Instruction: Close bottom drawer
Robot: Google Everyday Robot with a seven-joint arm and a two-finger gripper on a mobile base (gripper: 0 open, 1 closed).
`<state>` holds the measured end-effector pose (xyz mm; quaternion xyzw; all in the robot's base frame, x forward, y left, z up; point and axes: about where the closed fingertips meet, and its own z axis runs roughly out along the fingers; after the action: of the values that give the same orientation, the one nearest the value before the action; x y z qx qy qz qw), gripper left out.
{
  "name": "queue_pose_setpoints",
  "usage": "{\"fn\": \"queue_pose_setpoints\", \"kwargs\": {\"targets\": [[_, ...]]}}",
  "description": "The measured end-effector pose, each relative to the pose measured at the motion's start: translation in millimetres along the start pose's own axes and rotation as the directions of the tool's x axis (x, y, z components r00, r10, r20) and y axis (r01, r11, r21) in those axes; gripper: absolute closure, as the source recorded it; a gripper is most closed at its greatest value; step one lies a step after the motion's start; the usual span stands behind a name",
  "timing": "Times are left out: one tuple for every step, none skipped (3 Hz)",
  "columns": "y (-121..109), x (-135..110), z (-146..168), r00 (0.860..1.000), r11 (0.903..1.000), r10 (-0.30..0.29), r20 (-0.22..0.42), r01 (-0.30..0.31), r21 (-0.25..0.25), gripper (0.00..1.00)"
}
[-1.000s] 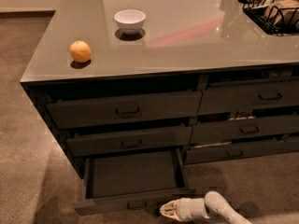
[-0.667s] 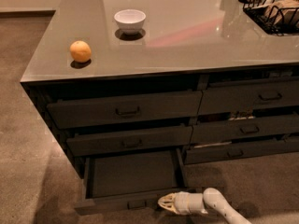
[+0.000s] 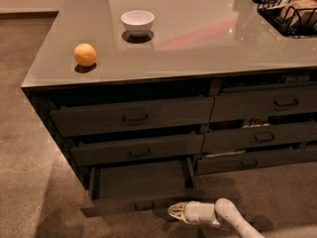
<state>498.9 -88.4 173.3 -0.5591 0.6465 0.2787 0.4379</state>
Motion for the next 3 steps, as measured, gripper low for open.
{"fn": "queue_pose_setpoints", "kwargs": {"targets": [[-8.4, -6.3, 16.2, 0.999, 0.9984, -0.034, 0.027, 0.033, 0.047, 1.0], [-32.0, -23.5, 35.8, 0.996, 0.993, -0.075, 0.048, 0.071, 0.095, 1.0], [-46.6, -34.4, 49.0, 0.994, 0.9898, -0.095, 0.06, 0.087, 0.113, 1.0]]}}
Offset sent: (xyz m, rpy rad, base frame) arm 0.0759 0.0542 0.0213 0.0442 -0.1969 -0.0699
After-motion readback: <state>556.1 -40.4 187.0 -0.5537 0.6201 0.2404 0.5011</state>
